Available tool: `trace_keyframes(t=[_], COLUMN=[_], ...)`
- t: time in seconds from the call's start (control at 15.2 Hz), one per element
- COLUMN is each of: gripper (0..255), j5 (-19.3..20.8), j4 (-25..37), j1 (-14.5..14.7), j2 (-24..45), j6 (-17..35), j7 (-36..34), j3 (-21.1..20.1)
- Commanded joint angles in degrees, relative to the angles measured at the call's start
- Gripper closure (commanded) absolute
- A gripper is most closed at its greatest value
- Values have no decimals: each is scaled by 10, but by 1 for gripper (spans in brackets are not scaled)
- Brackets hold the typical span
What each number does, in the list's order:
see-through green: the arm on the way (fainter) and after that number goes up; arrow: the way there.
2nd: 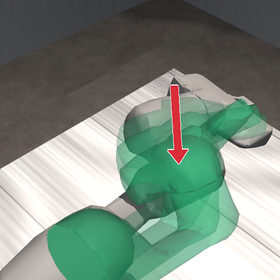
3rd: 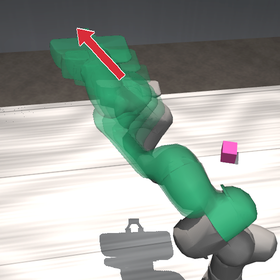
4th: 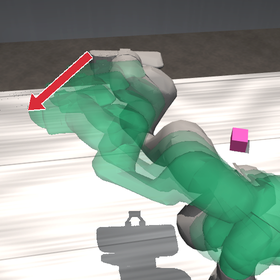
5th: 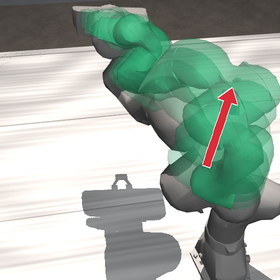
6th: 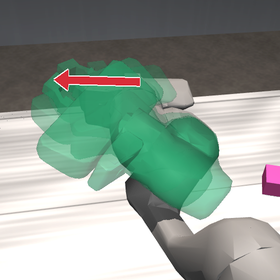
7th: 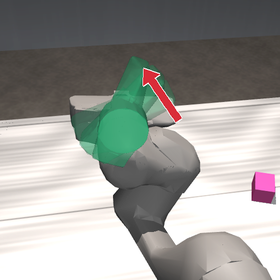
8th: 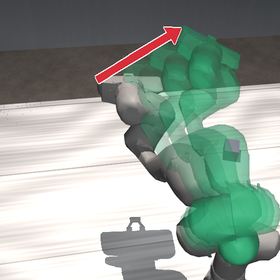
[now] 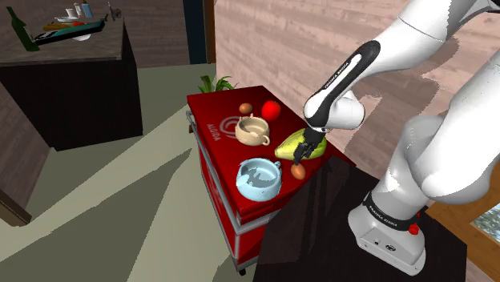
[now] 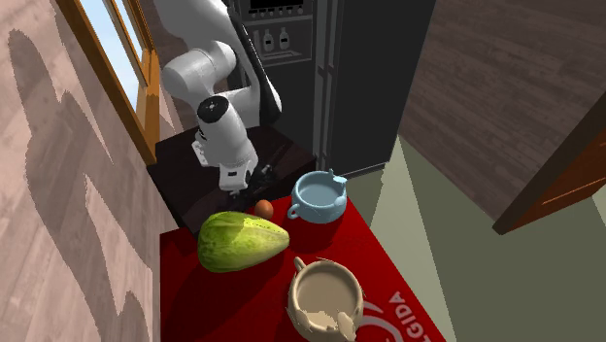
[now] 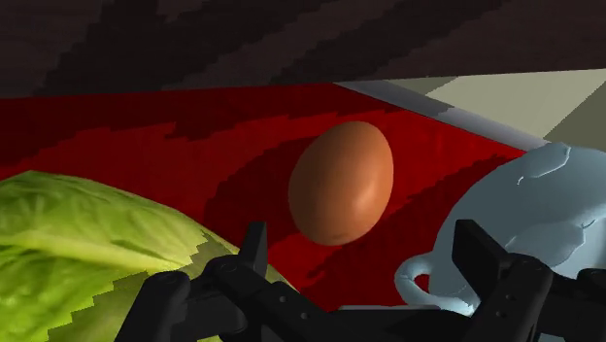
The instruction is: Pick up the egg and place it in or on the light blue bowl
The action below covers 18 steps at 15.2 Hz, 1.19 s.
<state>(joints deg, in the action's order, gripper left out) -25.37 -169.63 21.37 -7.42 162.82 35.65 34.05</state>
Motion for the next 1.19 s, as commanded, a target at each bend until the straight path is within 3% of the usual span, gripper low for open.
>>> trace_keyframes(t=[0.0,0.2,0.46,0.99,1.06,1.12], gripper=[0,0,0,0,255,255], j5=[-165,-330,-497,-497,-497,-497], j4=[10,39,80,80,80,80], j1=[76,100,88,86,86,86], j2=[49,110,188,188,188,188], j6=[26,18,-1,0,0,0], j7=[113,234,361,361,361,361], j3=[37,20,-26,-28,-28,-28])
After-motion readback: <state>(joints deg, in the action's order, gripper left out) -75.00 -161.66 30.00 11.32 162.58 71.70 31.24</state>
